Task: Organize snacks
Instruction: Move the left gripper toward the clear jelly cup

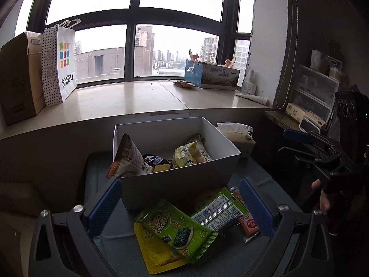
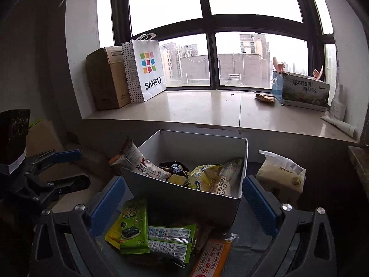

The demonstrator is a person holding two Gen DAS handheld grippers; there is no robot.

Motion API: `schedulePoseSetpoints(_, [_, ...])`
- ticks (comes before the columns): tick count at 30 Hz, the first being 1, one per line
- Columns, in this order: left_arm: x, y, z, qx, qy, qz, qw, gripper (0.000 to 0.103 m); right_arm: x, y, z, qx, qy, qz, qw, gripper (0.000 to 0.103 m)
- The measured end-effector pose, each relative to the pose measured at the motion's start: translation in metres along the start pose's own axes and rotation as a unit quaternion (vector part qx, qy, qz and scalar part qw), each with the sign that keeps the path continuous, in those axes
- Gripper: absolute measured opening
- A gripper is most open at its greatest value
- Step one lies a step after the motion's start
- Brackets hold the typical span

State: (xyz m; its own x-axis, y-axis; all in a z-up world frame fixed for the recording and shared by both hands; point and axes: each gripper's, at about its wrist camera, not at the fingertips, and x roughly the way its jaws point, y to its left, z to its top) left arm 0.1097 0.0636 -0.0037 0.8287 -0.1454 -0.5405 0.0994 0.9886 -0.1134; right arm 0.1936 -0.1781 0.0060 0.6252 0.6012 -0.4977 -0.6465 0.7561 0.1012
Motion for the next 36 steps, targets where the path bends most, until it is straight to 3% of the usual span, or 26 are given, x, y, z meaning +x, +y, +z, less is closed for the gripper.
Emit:
schedulePoseSetpoints(4, [-0.022, -0.006, -0.03, -0.012, -0.009, -0.029, 0.9995, 0.103, -0.037, 0.008, -0.032, 0.003, -0.017, 0.007, 1.0, 0.103])
schedulePoseSetpoints(7, [-0.024, -0.005, -0.052, -0.033, 0.003, -0.044, 0.9985, 0.103, -0.057, 0.014, -0.055, 0.001, -0.029, -0.014, 0.999, 0.103])
schedulePoseSetpoints(10, [-0.023, -0.002, -0.071, -0.059, 0.019, -0.041, 0.9972, 0.103, -0.068, 0.017, -0.075, 0.005, -0.028, -0.025, 0.999, 0.103])
schedulePoseSetpoints(15, [-0.024, -0.005, -0.101, -0.059, 0.028, -0.034, 0.9973, 0.103, -0.067, 0.023, -0.1, -0.014, -0.013, -0.031, 0.999, 0.103])
schedulePoseSetpoints(19, [-0.022, 0.0, -0.123, -0.068, 0.049, -0.037, 0.9958, 0.103, -0.061, 0.022, -0.105, -0.006, 0.0, -0.029, 1.0, 0.103])
schedulePoseSetpoints(26, [-0.011, 0.02, -0.145, -0.095, 0.076, -0.005, 0.9925, 0.103, -0.054, 0.021, -0.114, 0.001, 0.017, -0.031, 0.999, 0.103])
schedulePoseSetpoints(36, [0.023, 0.035, -0.17, -0.084, 0.123, 0.027, 0.9886, 0.103, -0.044, 0.015, -0.125, 0.022, 0.037, -0.035, 0.998, 0.103])
